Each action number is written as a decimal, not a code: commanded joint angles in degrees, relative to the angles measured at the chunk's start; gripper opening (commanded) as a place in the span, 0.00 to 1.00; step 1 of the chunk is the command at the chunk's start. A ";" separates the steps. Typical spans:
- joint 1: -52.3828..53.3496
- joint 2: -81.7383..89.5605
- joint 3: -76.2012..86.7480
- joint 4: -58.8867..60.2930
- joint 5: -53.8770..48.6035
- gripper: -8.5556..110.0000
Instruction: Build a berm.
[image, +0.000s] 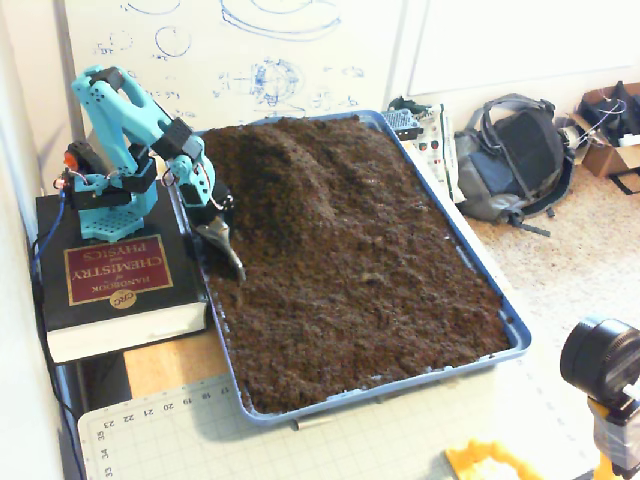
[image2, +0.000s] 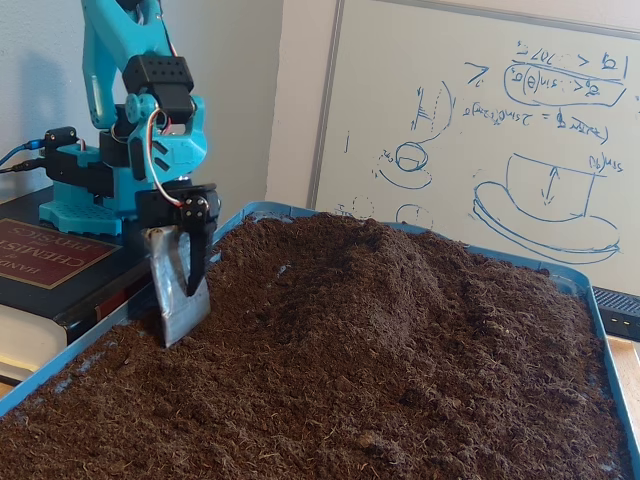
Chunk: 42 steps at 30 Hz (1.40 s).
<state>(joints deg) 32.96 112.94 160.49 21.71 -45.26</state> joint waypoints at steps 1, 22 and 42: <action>0.97 -1.32 -3.60 -0.35 2.99 0.07; -9.58 -15.82 -26.28 -0.26 13.71 0.07; -12.30 -5.63 -27.07 21.36 23.20 0.07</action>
<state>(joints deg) 20.13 99.84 134.38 37.88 -24.43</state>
